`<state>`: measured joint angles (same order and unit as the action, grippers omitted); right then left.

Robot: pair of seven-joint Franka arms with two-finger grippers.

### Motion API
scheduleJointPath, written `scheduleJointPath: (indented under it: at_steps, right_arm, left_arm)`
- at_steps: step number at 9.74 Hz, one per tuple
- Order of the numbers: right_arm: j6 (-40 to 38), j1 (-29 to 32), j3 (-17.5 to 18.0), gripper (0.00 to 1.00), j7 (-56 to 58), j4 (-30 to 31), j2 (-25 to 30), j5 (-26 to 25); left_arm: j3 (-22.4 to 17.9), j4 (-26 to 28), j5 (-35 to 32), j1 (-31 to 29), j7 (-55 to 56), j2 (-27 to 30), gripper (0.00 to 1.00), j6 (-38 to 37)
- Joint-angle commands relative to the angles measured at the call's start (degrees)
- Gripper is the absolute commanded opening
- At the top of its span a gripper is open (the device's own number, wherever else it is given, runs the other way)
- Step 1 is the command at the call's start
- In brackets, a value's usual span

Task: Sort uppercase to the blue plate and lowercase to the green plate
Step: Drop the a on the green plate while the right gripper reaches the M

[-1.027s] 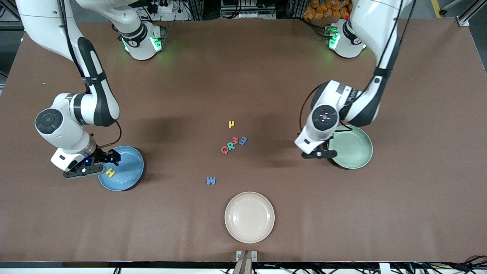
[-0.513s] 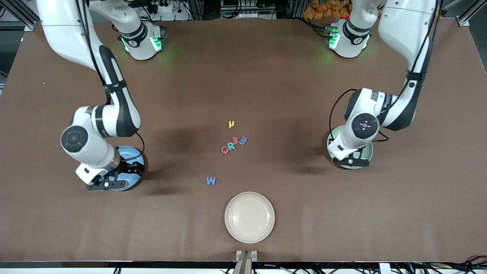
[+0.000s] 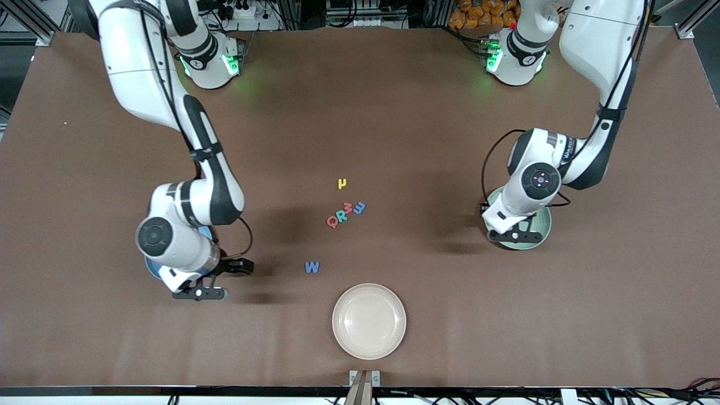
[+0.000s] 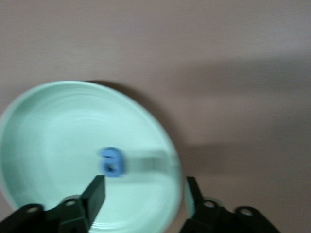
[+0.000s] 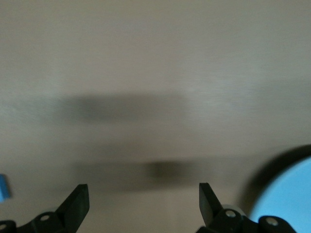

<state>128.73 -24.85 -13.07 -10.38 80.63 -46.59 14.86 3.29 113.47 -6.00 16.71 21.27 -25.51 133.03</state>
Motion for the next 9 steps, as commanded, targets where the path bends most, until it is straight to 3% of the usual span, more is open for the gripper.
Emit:
scheduleJointPath:
  at_steps: [1, 4, 9]
  right_arm:
    - [-1.99, -3.35, -0.47, 1.00, -7.61, -7.22, -4.81, 0.52]
    - [-2.78, -7.74, -0.47, 1.00, -13.08, -11.37, -7.81, 0.61]
    - [1.42, -11.01, -0.20, 1.00, -20.83, -15.85, -12.82, 0.87]
  left_arm:
    - [4.34, -4.63, 1.60, 3.05, 13.98, -0.76, 1.00, -0.40]
    - [4.80, -12.90, 1.17, 11.82, 29.39, -5.33, 1.00, -0.58]
    - [4.18, -19.94, -1.10, 19.49, 37.96, -10.96, 1.00, -0.23]
